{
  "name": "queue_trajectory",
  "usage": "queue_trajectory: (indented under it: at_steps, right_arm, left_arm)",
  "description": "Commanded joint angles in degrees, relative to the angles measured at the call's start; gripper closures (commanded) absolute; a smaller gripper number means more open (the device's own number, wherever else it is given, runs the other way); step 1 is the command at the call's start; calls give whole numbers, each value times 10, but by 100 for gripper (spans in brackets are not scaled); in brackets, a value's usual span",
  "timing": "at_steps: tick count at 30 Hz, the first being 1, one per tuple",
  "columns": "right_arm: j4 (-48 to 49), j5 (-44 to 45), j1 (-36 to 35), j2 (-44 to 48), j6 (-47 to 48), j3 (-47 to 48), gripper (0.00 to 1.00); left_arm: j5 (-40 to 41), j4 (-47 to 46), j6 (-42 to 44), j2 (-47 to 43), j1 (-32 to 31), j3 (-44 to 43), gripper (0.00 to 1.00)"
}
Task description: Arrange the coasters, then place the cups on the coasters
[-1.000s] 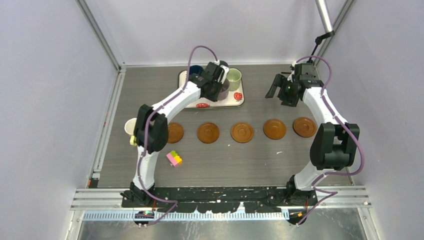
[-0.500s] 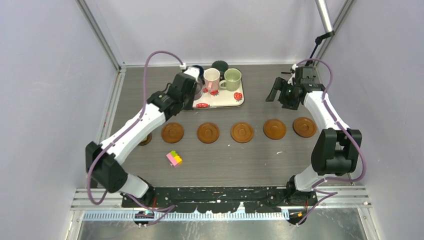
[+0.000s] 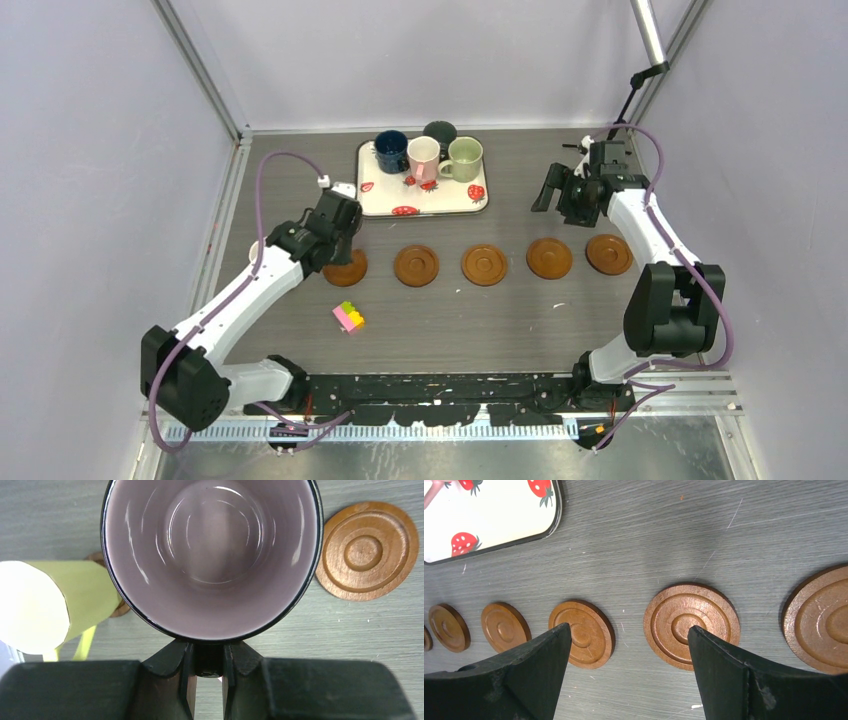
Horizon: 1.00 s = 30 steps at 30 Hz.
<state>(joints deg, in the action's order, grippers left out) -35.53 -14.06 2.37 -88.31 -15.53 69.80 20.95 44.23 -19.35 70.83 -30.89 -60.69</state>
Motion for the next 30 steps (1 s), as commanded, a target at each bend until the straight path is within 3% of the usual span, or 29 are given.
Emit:
queue_trajectory:
  at_steps: [1, 30]
  right_arm:
    - [16, -4, 3, 26, 13, -3, 9]
    - [14, -8, 3, 26, 22, -12, 9]
  left_arm:
    - [-21, -26, -38, -43, 25, 28, 100]
    - [-78, -114, -6, 38, 83, 93, 100]
